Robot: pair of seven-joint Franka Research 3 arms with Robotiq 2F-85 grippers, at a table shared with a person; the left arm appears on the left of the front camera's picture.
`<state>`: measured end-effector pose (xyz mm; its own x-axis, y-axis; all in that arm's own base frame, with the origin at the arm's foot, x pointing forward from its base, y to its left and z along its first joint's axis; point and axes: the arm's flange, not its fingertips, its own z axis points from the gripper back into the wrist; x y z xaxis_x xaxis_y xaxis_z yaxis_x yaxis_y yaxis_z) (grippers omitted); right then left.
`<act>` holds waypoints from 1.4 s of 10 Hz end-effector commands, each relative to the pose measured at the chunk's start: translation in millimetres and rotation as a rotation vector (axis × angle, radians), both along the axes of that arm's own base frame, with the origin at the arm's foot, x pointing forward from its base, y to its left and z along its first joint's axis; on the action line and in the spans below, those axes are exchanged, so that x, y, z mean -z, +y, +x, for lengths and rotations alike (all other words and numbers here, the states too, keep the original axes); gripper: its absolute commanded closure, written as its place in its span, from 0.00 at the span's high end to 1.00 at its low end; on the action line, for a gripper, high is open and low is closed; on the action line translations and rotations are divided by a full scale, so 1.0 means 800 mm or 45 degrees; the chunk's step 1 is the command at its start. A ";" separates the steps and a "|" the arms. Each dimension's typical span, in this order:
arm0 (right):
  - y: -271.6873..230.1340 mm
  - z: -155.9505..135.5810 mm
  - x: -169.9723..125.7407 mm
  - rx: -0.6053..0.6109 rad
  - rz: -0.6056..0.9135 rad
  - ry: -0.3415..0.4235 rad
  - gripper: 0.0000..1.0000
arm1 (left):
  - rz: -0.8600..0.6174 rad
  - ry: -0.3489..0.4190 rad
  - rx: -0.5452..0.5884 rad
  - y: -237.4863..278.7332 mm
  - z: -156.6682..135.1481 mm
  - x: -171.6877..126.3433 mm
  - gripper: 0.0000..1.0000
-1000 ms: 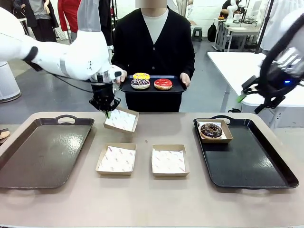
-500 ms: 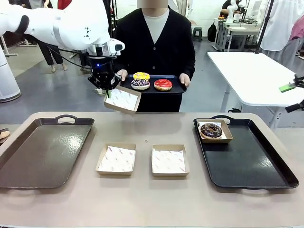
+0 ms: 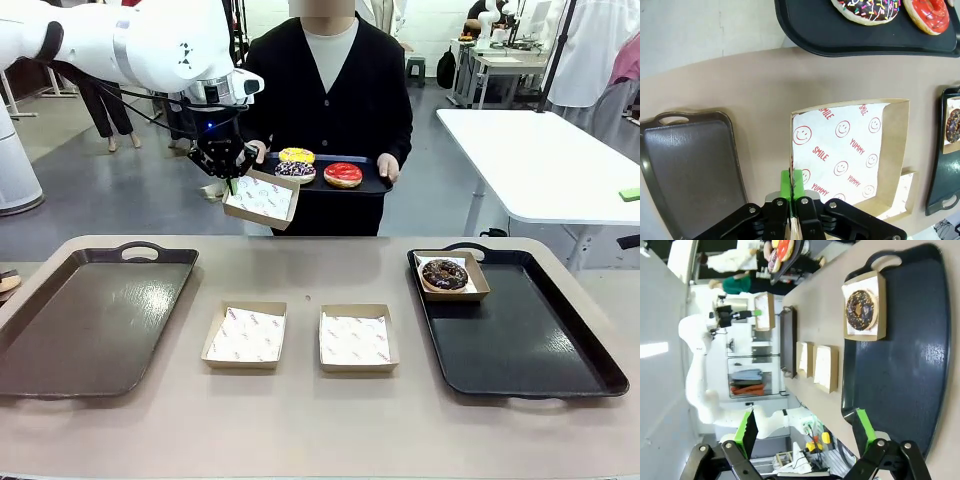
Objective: Individually package the donuts and arrange them on the tray.
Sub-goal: Place the picked Paper togo box on the Handle tray while simultaneously picking up another Paper togo box from the table with the other hand.
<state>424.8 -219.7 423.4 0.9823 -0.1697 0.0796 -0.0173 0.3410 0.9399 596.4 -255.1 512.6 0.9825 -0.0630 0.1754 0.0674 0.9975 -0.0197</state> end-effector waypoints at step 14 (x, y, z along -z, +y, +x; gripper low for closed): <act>-0.019 -0.013 0.019 -0.037 0.085 0.011 1.00 | 0.000 0.000 0.000 0.000 0.000 0.000 0.00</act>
<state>415.1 -234.2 409.4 0.9883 -0.1399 0.0615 -0.0209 0.2748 0.9613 598.5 -257.2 510.6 0.9834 -0.0604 0.1711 0.0650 0.9976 -0.0217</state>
